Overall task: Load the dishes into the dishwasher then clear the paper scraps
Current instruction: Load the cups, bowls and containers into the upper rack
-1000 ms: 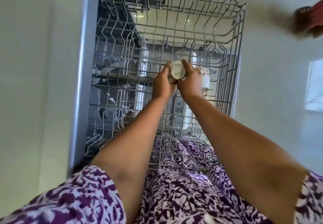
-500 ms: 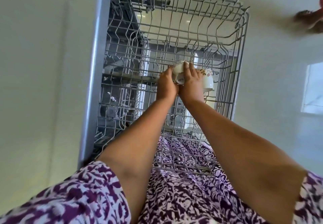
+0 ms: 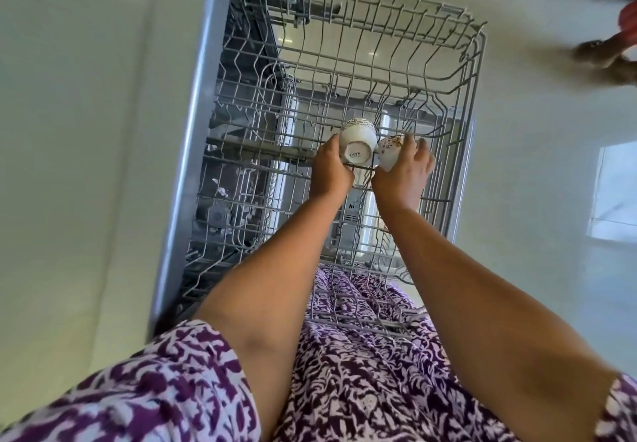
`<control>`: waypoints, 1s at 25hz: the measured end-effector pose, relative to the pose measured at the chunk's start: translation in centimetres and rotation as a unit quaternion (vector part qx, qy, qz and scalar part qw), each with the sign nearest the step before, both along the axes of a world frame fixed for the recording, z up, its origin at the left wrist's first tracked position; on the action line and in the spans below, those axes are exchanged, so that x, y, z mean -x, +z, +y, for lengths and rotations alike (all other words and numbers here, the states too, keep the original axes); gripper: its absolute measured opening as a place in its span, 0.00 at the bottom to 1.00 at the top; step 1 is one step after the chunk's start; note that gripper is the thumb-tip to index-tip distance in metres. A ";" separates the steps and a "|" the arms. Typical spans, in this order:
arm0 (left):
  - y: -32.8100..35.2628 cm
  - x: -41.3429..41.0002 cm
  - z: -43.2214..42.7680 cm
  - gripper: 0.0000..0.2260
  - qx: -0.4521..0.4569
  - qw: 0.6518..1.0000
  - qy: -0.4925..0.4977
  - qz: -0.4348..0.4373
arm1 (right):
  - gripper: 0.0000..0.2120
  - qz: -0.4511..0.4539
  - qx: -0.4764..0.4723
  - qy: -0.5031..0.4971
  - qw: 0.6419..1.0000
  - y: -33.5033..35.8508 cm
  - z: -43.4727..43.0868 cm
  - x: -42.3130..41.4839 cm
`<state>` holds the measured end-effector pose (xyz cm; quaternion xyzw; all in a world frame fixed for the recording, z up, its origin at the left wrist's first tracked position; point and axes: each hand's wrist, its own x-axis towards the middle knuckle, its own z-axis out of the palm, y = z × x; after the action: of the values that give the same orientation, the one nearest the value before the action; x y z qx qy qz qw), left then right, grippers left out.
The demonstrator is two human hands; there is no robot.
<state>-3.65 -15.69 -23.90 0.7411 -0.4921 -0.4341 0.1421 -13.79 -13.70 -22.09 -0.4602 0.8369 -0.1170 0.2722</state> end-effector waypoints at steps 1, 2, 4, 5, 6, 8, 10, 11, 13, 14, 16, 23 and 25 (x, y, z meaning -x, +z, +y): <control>0.0 0.1 0.1 0.29 -0.001 1.000 0.002 -0.003 | 0.36 -0.006 -0.024 -0.019 1.000 -0.4 0.2 0.5; 0.0 0.2 0.1 0.30 0.000 1.000 0.006 -0.003 | 0.38 -0.021 -0.047 -0.029 0.998 -0.7 0.3 0.8; 0.1 0.5 0.2 0.30 0.008 1.000 0.016 -0.004 | 0.42 -0.065 -0.078 -0.026 0.994 -1.3 0.2 1.4; 0.1 0.8 0.3 0.30 0.013 1.000 0.022 -0.004 | 0.43 -0.081 -0.084 -0.026 0.993 -1.4 -0.1 1.8; 0.2 1.1 0.3 0.29 0.019 0.999 0.030 -0.005 | 0.42 -0.088 -0.084 -0.028 0.992 -1.5 -0.3 2.3; 0.4 1.8 0.4 0.30 0.023 0.999 0.045 -0.008 | 0.40 -0.095 -0.076 -0.032 0.992 -1.2 -0.6 3.0; 0.6 2.5 0.5 0.32 0.017 0.998 0.065 0.001 | 0.39 -0.086 -0.064 -0.041 0.993 -0.6 -0.9 3.7; 0.6 2.8 0.5 0.32 0.015 0.997 0.076 0.005 | 0.38 -0.072 -0.052 -0.044 0.995 -0.4 -1.1 4.0; 0.8 3.4 0.5 0.32 0.010 0.996 0.089 0.009 | 0.35 -0.039 -0.009 -0.034 0.999 0.2 -1.3 4.6; 0.9 3.6 0.5 0.32 0.010 0.996 0.093 0.010 | 0.33 -0.030 0.012 -0.023 0.999 0.6 -1.6 4.9; 1.0 3.9 0.5 0.30 0.009 0.995 0.101 0.014 | 0.30 -0.021 0.028 0.014 0.999 1.1 -2.6 5.4; -0.1 3.8 0.9 0.28 0.010 0.995 0.104 -0.003 | 0.29 0.100 -0.036 0.278 0.955 0.5 -4.2 4.6; -0.5 3.7 1.3 0.28 0.009 0.995 0.103 0.001 | 0.33 0.081 -0.047 0.297 0.950 0.6 -3.6 4.9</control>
<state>-7.33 -14.42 -24.42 0.7864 -0.4165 -0.4131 0.1932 -18.68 -17.29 -21.53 -0.6829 0.6859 0.0462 0.2471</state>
